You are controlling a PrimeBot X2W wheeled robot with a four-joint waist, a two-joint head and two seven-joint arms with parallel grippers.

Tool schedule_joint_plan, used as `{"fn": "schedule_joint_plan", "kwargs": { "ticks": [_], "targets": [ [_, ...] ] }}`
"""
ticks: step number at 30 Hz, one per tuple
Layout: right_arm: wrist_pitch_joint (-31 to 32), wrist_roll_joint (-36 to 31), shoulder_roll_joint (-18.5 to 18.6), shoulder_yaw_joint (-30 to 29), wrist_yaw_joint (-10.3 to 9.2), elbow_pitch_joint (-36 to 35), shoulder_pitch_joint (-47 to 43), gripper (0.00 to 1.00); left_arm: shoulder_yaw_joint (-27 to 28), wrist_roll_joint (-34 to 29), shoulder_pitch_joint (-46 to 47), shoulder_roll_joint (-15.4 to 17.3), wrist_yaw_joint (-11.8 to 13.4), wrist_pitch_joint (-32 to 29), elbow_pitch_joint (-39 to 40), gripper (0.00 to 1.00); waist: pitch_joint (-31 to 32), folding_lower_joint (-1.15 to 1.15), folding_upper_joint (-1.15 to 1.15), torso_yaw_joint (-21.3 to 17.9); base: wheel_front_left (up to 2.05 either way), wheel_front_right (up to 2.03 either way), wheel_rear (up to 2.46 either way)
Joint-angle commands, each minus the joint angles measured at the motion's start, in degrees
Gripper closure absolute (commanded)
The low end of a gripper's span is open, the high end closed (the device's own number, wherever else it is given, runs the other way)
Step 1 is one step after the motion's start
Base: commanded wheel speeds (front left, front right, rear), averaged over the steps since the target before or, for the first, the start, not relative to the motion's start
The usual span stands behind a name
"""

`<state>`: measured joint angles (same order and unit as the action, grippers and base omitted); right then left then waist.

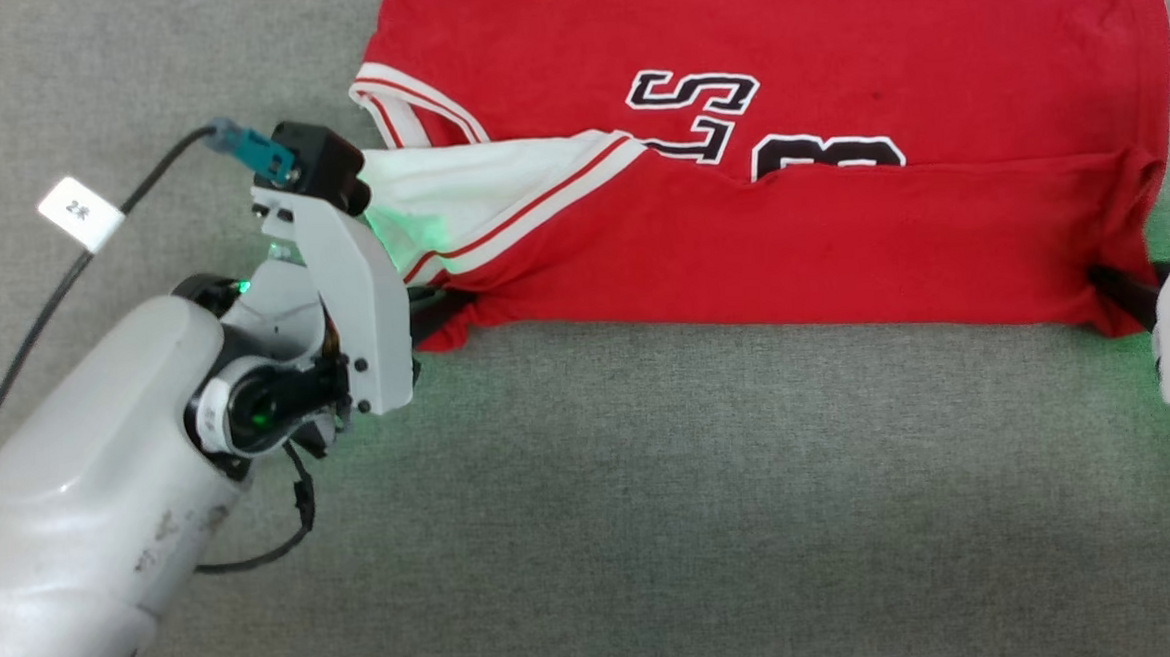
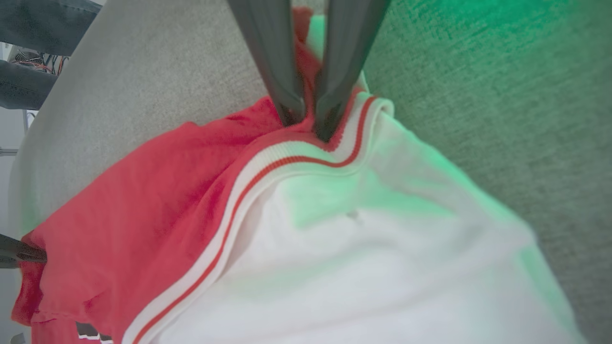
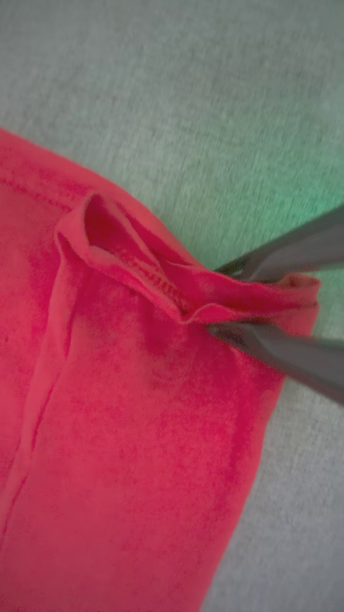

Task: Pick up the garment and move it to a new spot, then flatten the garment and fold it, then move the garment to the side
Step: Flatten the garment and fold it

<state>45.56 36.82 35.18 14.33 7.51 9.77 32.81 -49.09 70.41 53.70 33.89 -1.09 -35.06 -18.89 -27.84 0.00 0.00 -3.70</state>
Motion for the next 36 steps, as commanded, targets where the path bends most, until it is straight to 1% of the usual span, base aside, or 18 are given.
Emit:
{"fn": "schedule_joint_plan", "kwargs": {
  "ticks": [1, 5, 9, 13, 17, 20, 22, 23, 24, 25, 26, 27, 28, 29, 30, 33, 36],
  "targets": [
    [0.46, 0.22, -1.31, 1.24, -0.04, 1.39, -2.89, 1.0, -3.16, -0.48, -4.23, -2.86, -0.58, -0.5, -0.75, 1.0, 0.85, 0.0, 0.0, 0.33, 0.0, 0.0, 0.0],
    [-0.1, 0.72, -0.28, -0.45, -0.05, 0.82, -4.42, 1.0, -2.39, -0.14, -6.37, -0.83, -1.14, 1.27, 1.12, 1.0, 2.87, 0.0, 0.0, 0.51, 0.0, 0.0, 0.0],
    [0.58, 1.56, 0.99, -2.19, -0.05, -0.58, -6.92, 1.0, -1.66, 0.27, -9.09, 2.11, -0.79, 3.19, 6.09, 1.0, 5.03, 0.0, 0.0, 1.13, 0.0, 0.0, 0.0],
    [1.87, 3.15, 2.72, -3.38, -0.05, -2.88, -10.57, 1.0, -1.54, 0.11, -12.64, 5.67, 0.86, 3.95, 13.29, 1.0, 6.5, 0.0, 0.0, 1.68, 0.0, 0.0, 0.0],
    [3.59, 3.97, 4.38, -4.63, -0.05, -5.37, -14.75, 1.0, -2.24, -0.5, -16.83, 8.93, 3.33, 4.17, 20.84, 1.0, 7.31, 0.0, 0.0, 2.0, 0.0, 0.0, 0.0],
    [4.22, 4.39, 4.97, -6.49, -0.05, -7.45, -17.58, 1.0, -2.55, -0.26, -19.27, 10.32, 5.09, 4.7, 25.18, 1.0, 7.7, 0.0, 0.0, 2.26, 0.0, 0.0, 0.0],
    [3.12, 4.16, 4.5, -8.1, -0.05, -8.84, -18.66, 1.0, -2.44, -0.36, -20.33, 10.66, 5.95, 5.35, 26.76, 1.0, 7.89, 0.0, 0.0, 2.34, 0.0, 0.0, 0.0],
    [2.59, 3.91, 3.92, -8.84, -0.05, -9.46, -19.08, 0.73, -2.41, -0.28, -20.81, 10.74, 6.22, 5.56, 27.26, 1.0, 8.02, 0.0, 0.0, 2.33, 0.0, 0.0, 0.0],
    [2.12, 3.72, 3.28, -9.4, -0.04, -10.12, -19.4, 0.53, -2.32, -0.15, -21.22, 10.9, 6.52, 5.88, 27.56, 1.0, 8.21, 0.0, 0.0, 2.28, 0.0, 0.0, 0.0],
    [1.57, 3.39, 2.81, -9.89, -0.04, -10.87, -19.51, 0.08, -2.08, -0.15, -21.45, 11.04, 6.73, 6.36, 27.81, 0.82, 8.41, 0.0, 0.0, 2.23, 0.0, 0.0, 0.0],
    [0.88, 2.98, 2.3, -10.57, -0.04, -11.43, -19.31, 0.0, -1.53, 0.13, -21.66, 11.05, 6.97, 7.1, 28.04, 0.63, 8.61, 0.0, 0.0, 2.15, 0.0, 0.0, 0.0],
    [0.11, 2.57, 1.8, -11.38, -0.04, -12.14, -19.14, 0.0, -0.9, 0.48, -21.96, 11.03, 7.23, 7.91, 28.3, 0.53, 8.78, 0.0, 0.0, 2.1, 0.0, 0.0, 0.0],
    [-0.67, 2.21, 1.35, -11.86, -0.04, -12.91, -19.02, 0.0, -0.37, 0.79, -22.32, 11.1, 7.36, 8.75, 28.54, 0.35, 8.99, 0.0, 0.0, 2.05, 0.0, 0.0, 0.0],
    [-1.57, 1.93, 0.71, -12.47, -0.04, -13.55, -18.89, 0.0, 0.17, 1.11, -22.69, 11.27, 7.43, 9.57, 28.96, 0.11, 9.22, 0.0, 0.0, 2.01, 0.0, 0.0, 0.0],
    [-2.73, 1.33, -0.1, -13.25, -0.04, -14.23, -18.7, 0.0, 1.03, 1.64, -23.05, 11.47, 7.51, 10.58, 29.4, 0.0, 9.41, 0.0, 0.0, 2.0, 0.0, 0.0, 0.0],
    [-7.46, -0.68, -2.88, -15.54, -0.04, -15.87, -17.98, 0.0, 4.2, 2.88, -23.53, 12.08, 7.82, 14.17, 30.39, 0.0, 9.85, 0.0, 0.0, 2.06, 0.0, 0.0, 0.0],
    [-13.02, -2.87, -6.27, -16.34, -0.04, -16.06, -17.37, 0.0, 7.82, 2.69, -23.05, 12.18, 8.71, 18.69, 30.15, 0.0, 10.15, 0.0, 0.0, 1.96, 0.0, 0.0, 0.0]
  ]
}}
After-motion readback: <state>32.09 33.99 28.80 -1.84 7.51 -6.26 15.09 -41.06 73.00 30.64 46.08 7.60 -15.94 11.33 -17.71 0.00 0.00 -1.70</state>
